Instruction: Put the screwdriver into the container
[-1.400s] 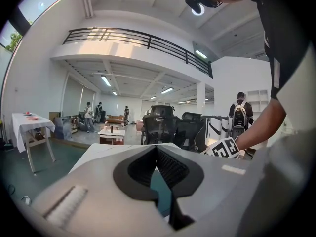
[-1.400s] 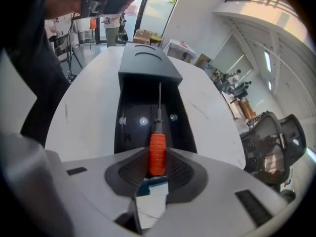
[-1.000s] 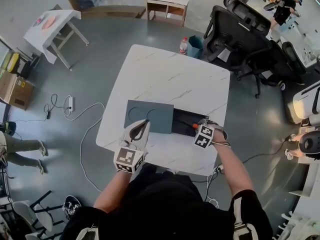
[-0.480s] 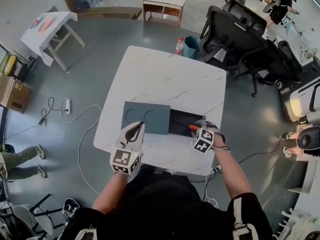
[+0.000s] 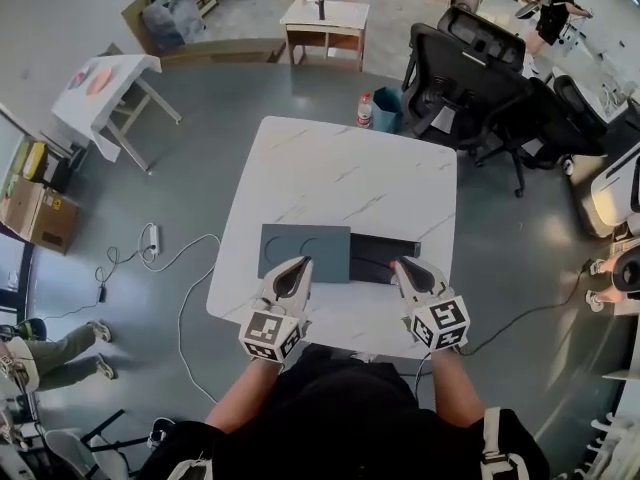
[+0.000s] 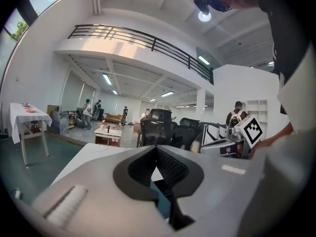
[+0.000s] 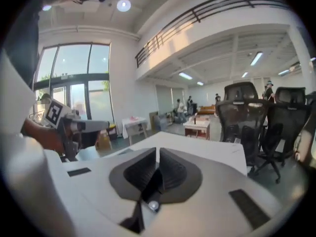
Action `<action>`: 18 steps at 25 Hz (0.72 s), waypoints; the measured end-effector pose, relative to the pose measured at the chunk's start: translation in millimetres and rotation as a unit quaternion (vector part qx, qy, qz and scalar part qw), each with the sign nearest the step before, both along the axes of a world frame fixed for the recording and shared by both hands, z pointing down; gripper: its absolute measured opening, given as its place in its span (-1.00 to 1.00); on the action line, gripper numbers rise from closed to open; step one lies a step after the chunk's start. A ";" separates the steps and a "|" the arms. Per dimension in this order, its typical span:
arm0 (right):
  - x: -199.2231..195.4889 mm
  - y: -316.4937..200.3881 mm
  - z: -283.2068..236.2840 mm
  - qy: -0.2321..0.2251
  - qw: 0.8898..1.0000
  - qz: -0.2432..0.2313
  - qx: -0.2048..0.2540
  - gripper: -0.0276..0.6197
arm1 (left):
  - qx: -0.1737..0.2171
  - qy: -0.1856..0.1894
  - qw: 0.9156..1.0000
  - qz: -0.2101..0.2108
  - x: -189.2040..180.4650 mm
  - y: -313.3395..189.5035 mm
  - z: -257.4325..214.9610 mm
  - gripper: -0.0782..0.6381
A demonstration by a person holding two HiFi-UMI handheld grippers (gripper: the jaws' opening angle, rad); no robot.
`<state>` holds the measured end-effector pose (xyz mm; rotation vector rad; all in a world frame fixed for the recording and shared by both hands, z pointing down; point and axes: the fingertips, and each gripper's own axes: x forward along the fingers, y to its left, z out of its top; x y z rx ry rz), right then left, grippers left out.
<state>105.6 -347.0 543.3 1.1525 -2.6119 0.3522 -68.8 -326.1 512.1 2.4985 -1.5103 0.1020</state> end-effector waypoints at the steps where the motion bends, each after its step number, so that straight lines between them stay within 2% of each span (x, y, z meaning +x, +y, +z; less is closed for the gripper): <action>1: -2.1 3.3 -15.2 -0.014 0.999 0.008 0.029 -0.85 | 0.007 0.004 1.000 0.003 2.7 -0.5 -8.1 -0.76; 4: -10.1 12.7 -56.6 -0.005 0.993 0.028 0.113 -0.89 | 0.018 0.015 1.000 0.013 10.2 -2.4 -23.6 -0.76; 7: -7.8 14.2 -85.8 -0.003 0.986 0.060 0.158 -0.89 | 0.024 0.012 0.999 0.027 21.0 -5.0 -29.9 -0.76; 11: 8.8 10.8 -105.4 -0.025 0.981 0.099 0.168 -0.90 | 0.041 0.006 0.998 0.041 31.9 -4.9 -43.3 -0.76; 18: 24.6 10.9 -104.0 -0.013 0.978 0.120 0.172 -0.90 | 0.047 0.000 0.998 0.036 27.4 -4.4 -46.9 -0.76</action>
